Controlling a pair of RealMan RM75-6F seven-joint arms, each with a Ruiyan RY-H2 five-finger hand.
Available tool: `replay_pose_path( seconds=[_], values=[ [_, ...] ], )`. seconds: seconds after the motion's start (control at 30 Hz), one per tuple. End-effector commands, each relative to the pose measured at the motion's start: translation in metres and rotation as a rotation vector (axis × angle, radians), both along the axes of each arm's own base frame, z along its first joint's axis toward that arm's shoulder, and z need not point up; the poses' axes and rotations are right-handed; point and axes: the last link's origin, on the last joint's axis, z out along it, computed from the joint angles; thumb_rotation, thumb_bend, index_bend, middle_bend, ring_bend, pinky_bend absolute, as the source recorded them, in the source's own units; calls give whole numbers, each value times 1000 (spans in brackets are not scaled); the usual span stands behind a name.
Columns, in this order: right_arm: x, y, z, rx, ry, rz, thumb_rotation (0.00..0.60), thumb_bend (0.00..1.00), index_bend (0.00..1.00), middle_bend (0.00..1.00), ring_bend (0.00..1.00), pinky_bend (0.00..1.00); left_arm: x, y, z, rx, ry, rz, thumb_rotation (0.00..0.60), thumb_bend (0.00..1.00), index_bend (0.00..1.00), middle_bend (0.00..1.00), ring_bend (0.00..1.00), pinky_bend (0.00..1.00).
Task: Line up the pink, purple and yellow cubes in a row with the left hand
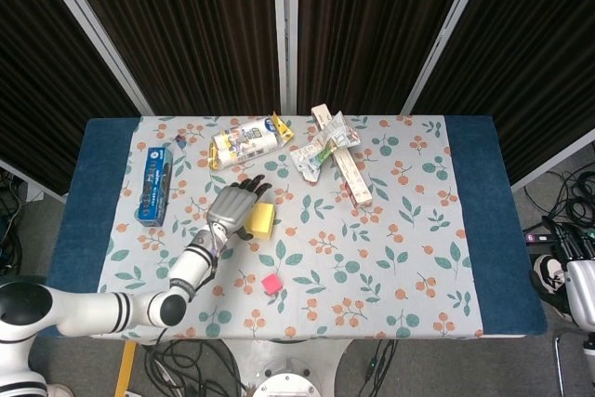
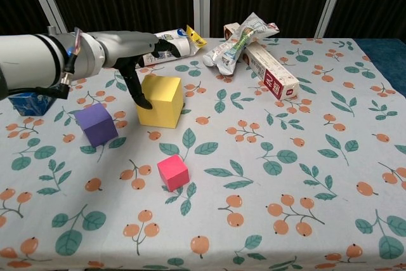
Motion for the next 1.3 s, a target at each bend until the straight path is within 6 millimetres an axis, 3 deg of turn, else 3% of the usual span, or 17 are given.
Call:
replay_pose_path(
  seconds=[0.03,0.27,0.43,0.73,0.9,1.3],
  values=[
    [0,-1,0,0,-1,3,600,238,59,173,130,222,-13,-15,18,10,12,-38,600,92,155,123,132,244],
    [2,-3,-2,9,-2,15,600,237,59,173,130,222,-48,-46,41,-25,94,-111,600,93,158,122,132,241],
    [4,-4,-4,14,-4,21,600,238,59,173,130,222,-57,-59,46,-26,7,-64,600,90,160,123,132,241],
    [6,-3,-2,9,1,24,600,238,59,173,130,222,-57,-54,21,5,-16,-51,600,86,160,123,124,241],
    [5,-2,-2,9,-2,18,600,238,59,172,130,222,-62,-46,11,43,78,-67,600,86,160,122,117,240],
    [5,-2,-3,14,-13,28,600,237,59,172,130,222,-89,-45,18,105,166,40,600,85,160,123,117,239]
  ],
)
